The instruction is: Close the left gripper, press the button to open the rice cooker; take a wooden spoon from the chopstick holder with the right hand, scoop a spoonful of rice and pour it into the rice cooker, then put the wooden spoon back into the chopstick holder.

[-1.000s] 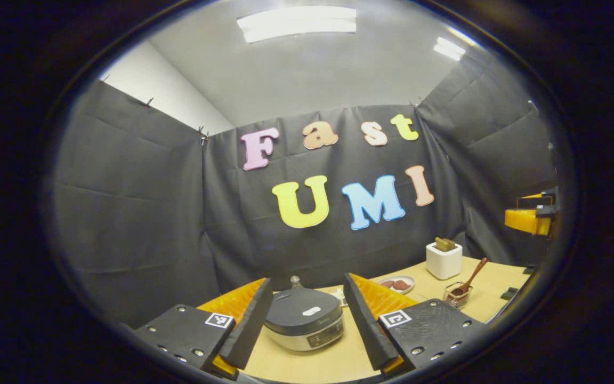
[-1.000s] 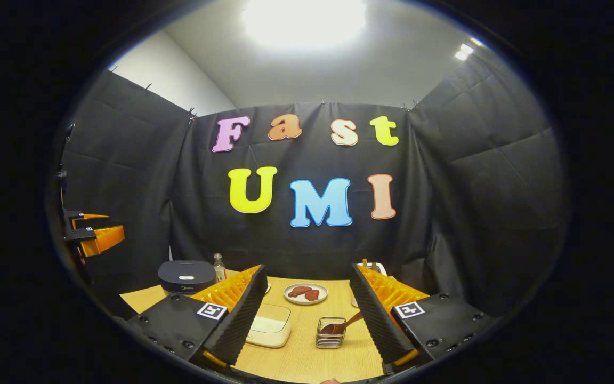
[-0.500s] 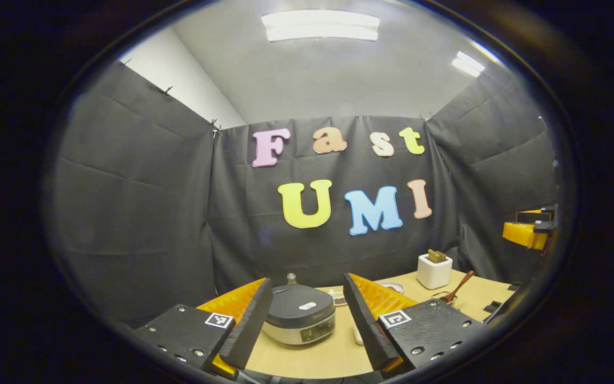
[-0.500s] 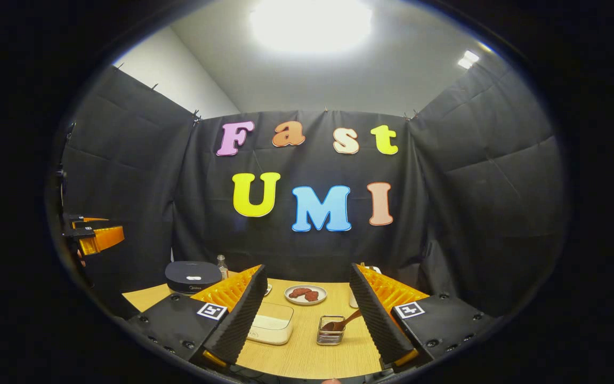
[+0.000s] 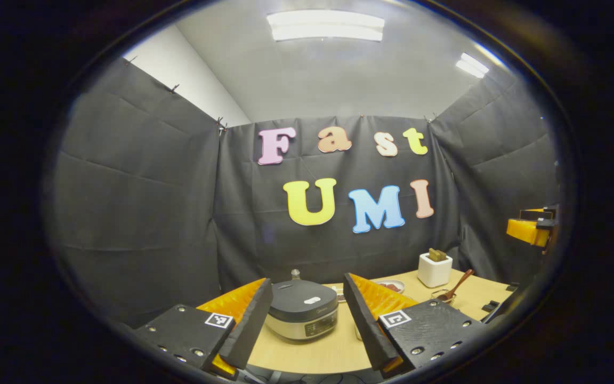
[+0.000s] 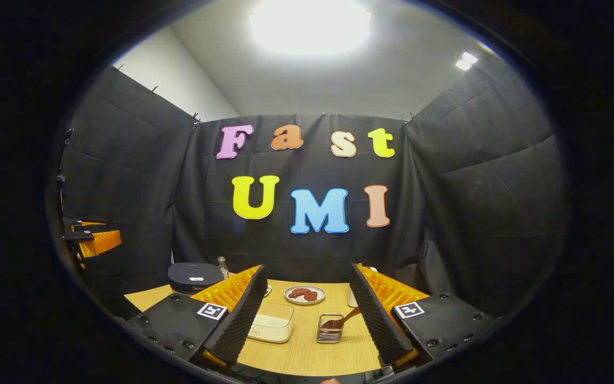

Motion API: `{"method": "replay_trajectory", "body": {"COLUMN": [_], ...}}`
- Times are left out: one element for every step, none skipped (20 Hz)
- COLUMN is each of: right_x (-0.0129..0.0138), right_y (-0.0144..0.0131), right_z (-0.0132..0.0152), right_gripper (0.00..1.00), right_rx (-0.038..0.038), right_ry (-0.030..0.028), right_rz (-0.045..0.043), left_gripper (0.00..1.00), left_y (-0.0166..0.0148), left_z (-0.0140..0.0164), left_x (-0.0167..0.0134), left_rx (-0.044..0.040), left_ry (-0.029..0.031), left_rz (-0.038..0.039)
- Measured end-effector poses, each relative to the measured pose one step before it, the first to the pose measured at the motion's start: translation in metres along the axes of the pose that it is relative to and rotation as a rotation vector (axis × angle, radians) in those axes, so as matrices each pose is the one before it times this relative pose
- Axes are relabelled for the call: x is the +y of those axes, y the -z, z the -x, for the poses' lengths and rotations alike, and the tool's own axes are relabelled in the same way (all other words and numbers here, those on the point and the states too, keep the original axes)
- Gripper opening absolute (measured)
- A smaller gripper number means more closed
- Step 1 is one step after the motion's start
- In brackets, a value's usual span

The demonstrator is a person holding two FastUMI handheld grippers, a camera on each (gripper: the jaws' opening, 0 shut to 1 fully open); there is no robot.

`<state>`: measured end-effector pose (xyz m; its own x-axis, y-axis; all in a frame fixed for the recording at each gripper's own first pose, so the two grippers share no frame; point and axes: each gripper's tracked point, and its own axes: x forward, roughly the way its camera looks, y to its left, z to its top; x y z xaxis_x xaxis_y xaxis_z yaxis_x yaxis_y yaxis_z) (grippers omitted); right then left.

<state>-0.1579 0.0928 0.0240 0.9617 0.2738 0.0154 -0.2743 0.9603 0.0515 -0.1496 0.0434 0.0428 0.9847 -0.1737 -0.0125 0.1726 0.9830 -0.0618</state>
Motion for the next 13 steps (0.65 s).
{"method": "replay_trajectory", "body": {"right_x": [-0.00028, -0.00027, -0.00019, -0.00052, -0.00217, -0.00109, -0.00078, -0.00178, -0.00087, -0.00054, -0.00165, -0.00180, -0.00121], "right_y": [-0.00054, -0.00046, -0.00079, -0.00113, -0.00140, -0.00050, -0.00082, 0.00017, 0.00062, -0.00027, -0.00032, -0.00034, -0.00043], "right_z": [0.00146, 0.00116, 0.00121, 0.00137, 0.00234, -0.00010, 0.00099, -0.00017, 0.00030, -0.00024, 0.00018, -0.00055, -0.00025], "right_gripper": [0.98, 0.98, 0.98, 0.98, 0.98, 0.98, 0.98, 0.98, 0.98, 0.98, 0.98, 0.98, 0.98], "right_rx": [0.00010, -0.00220, -0.00202, -0.00125, 0.00103, -0.00117, -0.00104, -0.00085, 0.00257, 0.00132, -0.00009, -0.00126, 0.00040], "right_ry": [-0.00048, 0.00060, -0.00052, 0.00156, 0.00207, 0.00106, 0.00079, 0.00261, 0.00228, 0.00045, 0.00393, 0.00408, 0.00279], "right_rz": [-0.00029, -0.00166, -0.00060, 0.00049, 0.00002, -0.00156, -0.00202, -0.00084, -0.00029, -0.00060, 0.00016, -0.00022, -0.00142], "left_gripper": [0.84, 0.83, 0.84, 0.84, 0.84, 0.84, 0.83, 0.84, 0.84, 0.84, 0.83, 0.84, 0.84], "left_y": [0.00021, -0.00081, 0.00023, -0.00012, 0.00112, -0.00064, -0.00006, -0.00030, -0.00052, 0.00172, -0.00123, -0.00008, -0.00152], "left_z": [-0.00128, 0.00165, 0.00167, 0.00112, 0.00099, 0.00016, -0.00105, 0.00014, -0.00005, 0.00133, -0.00132, -0.00123, -0.00259], "left_x": [-0.00004, 0.00000, -0.00033, -0.00017, -0.00083, -0.00056, -0.00220, -0.00129, -0.00079, -0.00166, -0.00121, -0.00058, -0.00042], "left_rx": [0.00102, 0.00009, 0.00057, 0.00065, 0.00151, -0.00117, 0.00035, -0.00017, 0.00041, 0.00136, 0.00134, 0.00123, -0.00147], "left_ry": [-0.00165, -0.00008, 0.00010, 0.00087, 0.00274, 0.00094, 0.00165, 0.00160, 0.00320, 0.00272, 0.00224, 0.00080, 0.00152], "left_rz": [0.00170, 0.00051, -0.00094, -0.00153, -0.00149, -0.00149, -0.00135, -0.00051, 0.00023, 0.00020, -0.00140, -0.00138, 0.00012]}}
